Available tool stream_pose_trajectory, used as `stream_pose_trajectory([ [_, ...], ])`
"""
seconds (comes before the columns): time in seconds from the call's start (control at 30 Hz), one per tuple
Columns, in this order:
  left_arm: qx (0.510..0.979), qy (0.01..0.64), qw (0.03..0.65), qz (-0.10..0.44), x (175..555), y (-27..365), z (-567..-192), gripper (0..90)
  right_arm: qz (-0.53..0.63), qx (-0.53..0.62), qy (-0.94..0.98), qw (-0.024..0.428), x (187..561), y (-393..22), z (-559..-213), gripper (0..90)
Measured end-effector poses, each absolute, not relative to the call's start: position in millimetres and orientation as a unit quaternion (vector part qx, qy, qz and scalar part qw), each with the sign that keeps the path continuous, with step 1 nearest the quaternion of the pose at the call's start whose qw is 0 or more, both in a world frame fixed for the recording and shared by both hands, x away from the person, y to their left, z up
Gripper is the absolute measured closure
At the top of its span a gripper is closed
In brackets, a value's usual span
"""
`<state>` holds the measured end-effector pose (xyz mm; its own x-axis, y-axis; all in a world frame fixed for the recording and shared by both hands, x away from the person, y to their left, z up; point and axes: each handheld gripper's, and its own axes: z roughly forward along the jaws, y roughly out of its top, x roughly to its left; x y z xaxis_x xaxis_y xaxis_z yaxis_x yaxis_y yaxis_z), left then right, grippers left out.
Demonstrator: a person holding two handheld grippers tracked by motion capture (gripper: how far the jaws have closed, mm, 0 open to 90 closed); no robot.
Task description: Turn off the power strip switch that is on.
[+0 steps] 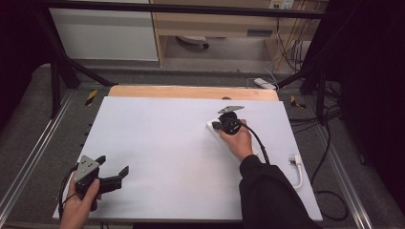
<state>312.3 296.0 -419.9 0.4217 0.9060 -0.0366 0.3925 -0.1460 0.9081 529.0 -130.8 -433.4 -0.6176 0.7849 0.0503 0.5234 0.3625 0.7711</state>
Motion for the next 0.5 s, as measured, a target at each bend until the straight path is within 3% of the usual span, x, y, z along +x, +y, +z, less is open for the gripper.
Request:
stream_pose_trajectory([
  [0.5, 0.705, 0.46, 0.463, 0.278, 312.2, 296.3, -419.7, 5.4, 0.399, 0.403, 0.806, 0.17, 528.4, -134.3, -429.0, 90.0],
])
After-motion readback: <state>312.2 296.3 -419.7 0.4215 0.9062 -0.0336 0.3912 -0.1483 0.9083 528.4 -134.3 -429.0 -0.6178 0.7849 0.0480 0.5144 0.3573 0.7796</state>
